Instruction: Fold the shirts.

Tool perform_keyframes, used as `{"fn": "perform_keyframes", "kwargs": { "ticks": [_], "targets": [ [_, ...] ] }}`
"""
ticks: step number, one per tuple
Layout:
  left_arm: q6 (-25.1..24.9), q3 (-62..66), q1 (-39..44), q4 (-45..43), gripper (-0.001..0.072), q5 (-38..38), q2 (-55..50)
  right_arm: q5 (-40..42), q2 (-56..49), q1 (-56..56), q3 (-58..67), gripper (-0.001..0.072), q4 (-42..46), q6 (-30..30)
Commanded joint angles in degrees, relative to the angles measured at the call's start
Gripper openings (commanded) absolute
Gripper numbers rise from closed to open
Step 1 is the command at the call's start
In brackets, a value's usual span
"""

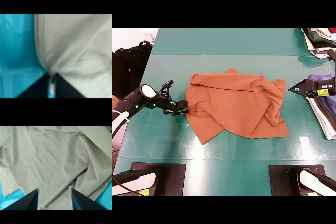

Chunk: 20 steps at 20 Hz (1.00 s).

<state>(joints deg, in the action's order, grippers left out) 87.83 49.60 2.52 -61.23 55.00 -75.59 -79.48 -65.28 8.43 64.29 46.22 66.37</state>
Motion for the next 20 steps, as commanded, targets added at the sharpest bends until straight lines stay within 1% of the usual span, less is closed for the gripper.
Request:
{"fn": "perform_keyframes", "kwargs": {
  "ticks": [1,2,5,8,10,12,13,14,15,20],
  "targets": [
    [0.26,0.55,-0.02,0.61,0.0022,0.2,0.31,-0.81,0.2,0.46,-0.02,0.0448,0.7,0.04],
    [0.22,1.53,-0.02,0.24,0.0021,1.05,0.94,-2.05,0.2,1.2,-0.04,0.0448,2.14,0.31],
    [-1.11,4.28,-0.02,-0.42,0.0021,1.53,5.7,-6.03,1.2,5.01,-2.84,0.0448,11.15,1.99],
    [-1.33,5.03,-0.02,-0.44,0.0022,1.46,10.75,-6.25,3.89,11.45,-13.42,0.045,14.56,2.21],
    [-1.42,5.03,-0.02,-0.31,0.0022,2.05,11.63,-6.12,4.66,14.88,-20.85,0.0451,16.85,2.08],
    [-1.46,4.96,0.0,-0.24,0.0022,2.49,11.54,-4.68,3.78,16.7,-27.17,0.0449,16.76,1.03],
    [-1.44,4.96,-0.02,-0.22,0.0022,2.32,11.54,-2.4,3.02,16.26,-29.38,0.0448,16.39,1.03],
    [-1.44,4.96,0.0,-0.09,0.0022,2.14,11.54,-0.09,2.12,14.97,-30.69,0.0424,16.2,1.01],
    [-1.44,4.96,0.0,0.0,0.0022,2.32,11.54,1.36,1.18,13.35,-31.28,0.0363,16.37,0.74],
    [-1.49,4.96,0.0,-0.02,0.0022,2.99,11.54,5.7,-3.28,6.8,-30.56,0.0359,14.19,0.7]
  ]
}}
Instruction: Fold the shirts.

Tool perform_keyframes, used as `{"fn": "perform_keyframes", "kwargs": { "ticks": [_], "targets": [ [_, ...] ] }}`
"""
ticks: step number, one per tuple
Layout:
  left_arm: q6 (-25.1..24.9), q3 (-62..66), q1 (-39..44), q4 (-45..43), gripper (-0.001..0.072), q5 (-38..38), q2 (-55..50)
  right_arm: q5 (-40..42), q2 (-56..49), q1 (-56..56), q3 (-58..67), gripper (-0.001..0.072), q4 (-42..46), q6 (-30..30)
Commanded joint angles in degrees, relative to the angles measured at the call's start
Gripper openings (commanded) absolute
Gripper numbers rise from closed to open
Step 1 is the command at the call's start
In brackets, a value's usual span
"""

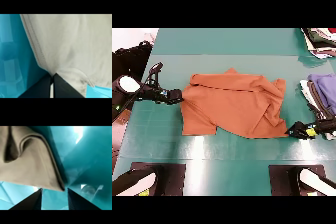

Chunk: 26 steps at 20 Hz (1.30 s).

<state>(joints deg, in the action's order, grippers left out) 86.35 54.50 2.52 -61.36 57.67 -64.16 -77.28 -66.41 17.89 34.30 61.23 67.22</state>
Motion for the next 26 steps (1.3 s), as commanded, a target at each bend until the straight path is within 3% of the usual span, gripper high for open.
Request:
{"fn": "perform_keyframes", "kwargs": {
  "ticks": [1,3,4,5,11,19,23,26],
  "targets": [
    [0.0,0.07,-0.02,0.11,0.0022,0.33,0.11,3.76,-2.69,-3.45,-0.07,0.0338,-1.68,-0.15],
    [0.0,0.07,-0.02,0.09,0.0022,0.5,0.13,3.8,-3.65,-5.33,1.46,0.0258,-1.7,-0.17],
    [-0.35,0.09,-0.02,0.09,0.0022,0.7,0.13,3.72,-3.82,-6.25,2.19,0.0076,-1.51,-0.2],
    [-0.44,0.11,-0.02,0.11,0.0022,1.2,0.35,3.69,-3.69,-7.1,3.02,0.0021,-1.55,-0.2],
    [-0.87,8.37,-0.2,-1.7,0.0022,4.79,12.07,2.25,7.41,-9.55,18.56,0.002,-1.79,0.24],
    [-1.27,51.69,-0.2,-5.07,0.0022,7.93,17.99,15.34,21.27,-9.49,57.37,0.002,-1.03,1.99],
    [-0.76,67.45,-0.2,-5.03,0.0021,7.65,18.16,14.49,24.81,-7.5,67.82,0.002,-1.01,2.51],
    [-0.81,73.26,-0.17,-3.96,0.0021,7.78,18.23,8.81,23.69,1.05,76.48,0.0019,-1.03,4.55]
  ]
}}
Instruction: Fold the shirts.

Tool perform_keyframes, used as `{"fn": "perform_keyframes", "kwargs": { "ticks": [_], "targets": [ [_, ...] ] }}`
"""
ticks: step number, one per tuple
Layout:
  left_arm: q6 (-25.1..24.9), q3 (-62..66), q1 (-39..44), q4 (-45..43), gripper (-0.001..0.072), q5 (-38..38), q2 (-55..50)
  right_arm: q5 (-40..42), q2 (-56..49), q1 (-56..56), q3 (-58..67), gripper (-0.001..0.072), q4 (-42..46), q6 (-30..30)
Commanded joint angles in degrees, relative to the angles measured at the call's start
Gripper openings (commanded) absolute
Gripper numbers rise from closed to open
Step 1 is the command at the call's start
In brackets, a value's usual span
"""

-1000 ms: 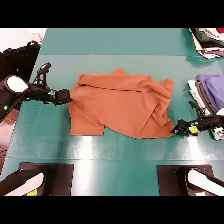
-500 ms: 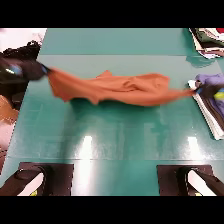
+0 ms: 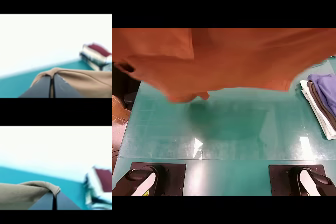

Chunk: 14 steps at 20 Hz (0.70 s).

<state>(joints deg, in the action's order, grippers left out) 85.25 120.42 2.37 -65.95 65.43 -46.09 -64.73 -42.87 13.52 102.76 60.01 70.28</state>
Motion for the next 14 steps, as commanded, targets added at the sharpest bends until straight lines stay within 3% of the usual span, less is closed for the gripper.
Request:
{"fn": "perform_keyframes", "kwargs": {
  "ticks": [1,5,9,14],
  "targets": [
    [0.28,8.11,-0.02,1.29,0.0021,0.39,0.15,-6.84,-1.09,8.61,11.26,0.0019,0.15,1.95],
    [0.17,2.01,-0.04,0.59,0.0021,0.48,-0.46,-13.9,-8.28,12.57,17.38,0.0019,-0.5,5.29],
    [0.02,-16.28,-0.04,-1.36,0.0022,0.42,-5.6,-21.44,-16.76,4.83,6.75,0.0019,2.16,5.35],
    [-0.24,-28.76,-0.04,-1.4,0.0022,0.57,-24.09,-23.65,-32.22,-5.07,-6.01,0.0019,11.08,6.21]
  ]
}}
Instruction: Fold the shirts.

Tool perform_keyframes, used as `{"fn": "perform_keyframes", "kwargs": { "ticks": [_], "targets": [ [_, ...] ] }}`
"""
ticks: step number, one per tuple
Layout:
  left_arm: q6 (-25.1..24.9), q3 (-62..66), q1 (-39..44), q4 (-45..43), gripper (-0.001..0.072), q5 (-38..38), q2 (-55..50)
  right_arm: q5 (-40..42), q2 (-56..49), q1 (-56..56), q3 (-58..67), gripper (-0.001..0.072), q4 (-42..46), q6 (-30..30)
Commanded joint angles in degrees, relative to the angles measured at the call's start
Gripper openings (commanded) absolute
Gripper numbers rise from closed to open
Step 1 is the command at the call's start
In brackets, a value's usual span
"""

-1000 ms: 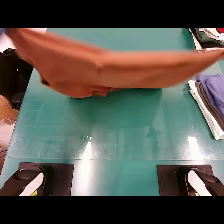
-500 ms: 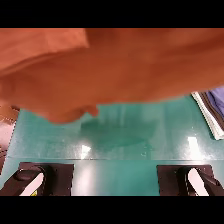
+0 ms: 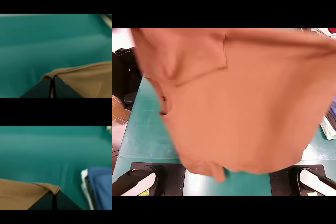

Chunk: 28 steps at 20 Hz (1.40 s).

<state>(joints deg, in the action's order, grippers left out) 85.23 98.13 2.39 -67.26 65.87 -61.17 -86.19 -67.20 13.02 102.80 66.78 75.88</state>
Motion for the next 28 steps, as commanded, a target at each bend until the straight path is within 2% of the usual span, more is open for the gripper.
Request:
{"fn": "perform_keyframes", "kwargs": {
  "ticks": [1,3,6,10,11,13,15,17,22,23,24,25,26,27,28],
  "targets": [
    [-0.22,-6.99,-0.07,0.11,0.0022,0.2,-13.99,-1.14,-11.34,-5.62,-7.48,0.0019,4.37,0.61],
    [-0.24,-6.97,-0.07,0.66,0.0022,-2.25,-23.39,2.89,-19.37,-7.04,-8.22,0.0019,4.33,0.63],
    [-0.15,-5.75,-0.07,1.7,0.0022,-11.43,-33.33,8.2,-31.32,-8.04,-1.27,0.0019,4.24,0.72],
    [-0.17,-3.02,-0.07,1.9,0.0022,-18.51,-36.46,8.72,-39.63,-8.13,9.99,0.0019,3.3,2.58],
    [-0.2,-1.92,-0.07,1.05,0.0022,-17.27,-36.44,8.59,-39.69,-8.13,11.15,0.0019,3.43,2.56],
    [-0.2,0.94,-0.74,-0.42,0.0022,-9.05,-36.44,6.43,-38.51,-8.13,11.23,0.0019,4.04,2.45],
    [-0.2,1.42,-0.9,-1.51,0.0021,0.55,-36.37,4.83,-35.87,-8.13,7.21,0.0019,4.04,1.99],
    [-0.22,-0.83,-0.61,-4.33,0.0021,5.92,-36.37,5.84,-32.35,-8.44,-0.04,0.0018,4.5,1.99],
    [1.01,-11.5,-0.61,-4.39,0.0023,3.78,-36.39,12.52,-25.99,-9.53,-18.49,0.002,3.76,2.01],
    [3.26,-12.92,-0.76,-4.48,0.0108,2.95,-36.39,13.49,-25.59,-9.51,-20.85,0.0022,2.14,2.03],
    [5.07,-13.46,-0.79,-5.33,0.0434,2.51,-36.39,13.38,-25.59,-9.4,-22.27,0.0095,0.2,2.05],
    [5.84,-13.31,-0.79,-5.99,0.0548,3.04,-36.22,12.74,-25.64,-9.03,-22.8,0.0326,-0.96,2.05],
    [5.73,-13.25,-0.79,-6.82,0.0467,4.46,-35.32,11.26,-25.62,-8.5,-22.71,0.0435,-1.92,2.05],
    [4.7,-13.29,-0.79,-7.85,0.0404,6.34,-33.83,8.83,-25.4,-7.93,-22.18,0.0436,-2.75,1.97],
    [3.74,-14.03,-0.76,-8.92,0.0408,8.24,-31.78,6.64,-24.37,-6.95,-22.14,0.0437,-2.75,1.64]
  ]
}}
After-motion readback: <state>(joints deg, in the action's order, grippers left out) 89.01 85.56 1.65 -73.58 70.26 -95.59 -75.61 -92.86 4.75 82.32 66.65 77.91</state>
